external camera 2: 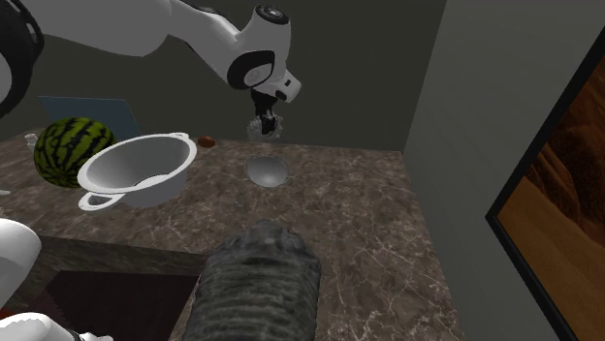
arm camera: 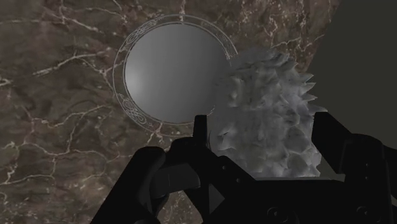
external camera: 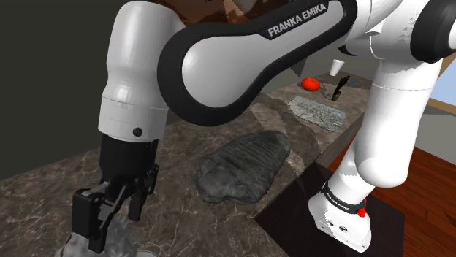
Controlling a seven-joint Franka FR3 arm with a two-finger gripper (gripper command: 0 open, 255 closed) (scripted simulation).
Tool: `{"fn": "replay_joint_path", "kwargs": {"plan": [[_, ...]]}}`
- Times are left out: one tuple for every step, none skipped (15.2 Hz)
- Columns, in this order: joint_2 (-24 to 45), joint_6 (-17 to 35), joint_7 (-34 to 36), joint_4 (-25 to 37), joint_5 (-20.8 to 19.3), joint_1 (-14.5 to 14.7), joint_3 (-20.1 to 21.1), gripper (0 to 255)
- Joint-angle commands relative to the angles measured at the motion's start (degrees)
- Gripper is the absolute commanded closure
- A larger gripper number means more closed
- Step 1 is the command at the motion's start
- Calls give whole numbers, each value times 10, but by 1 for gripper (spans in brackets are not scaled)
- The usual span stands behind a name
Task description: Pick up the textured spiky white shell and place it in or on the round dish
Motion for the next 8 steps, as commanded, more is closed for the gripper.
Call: {"fn": "replay_joint_path", "kwargs": {"plan": [[7, 14, -1, -8, -3, 3, -2, 255], [11, 21, -2, -12, -5, 5, -3, 255], [14, 28, -3, -16, -7, 6, -4, 255], [18, 35, -4, -20, -9, 8, -6, 255], [23, 41, -5, -24, -11, 9, -7, 255], [27, 48, -6, -28, -13, 11, -9, 255], [31, 55, -6, -31, -15, 13, -10, 255], [35, 62, -7, -34, -17, 15, -12, 255]]}}
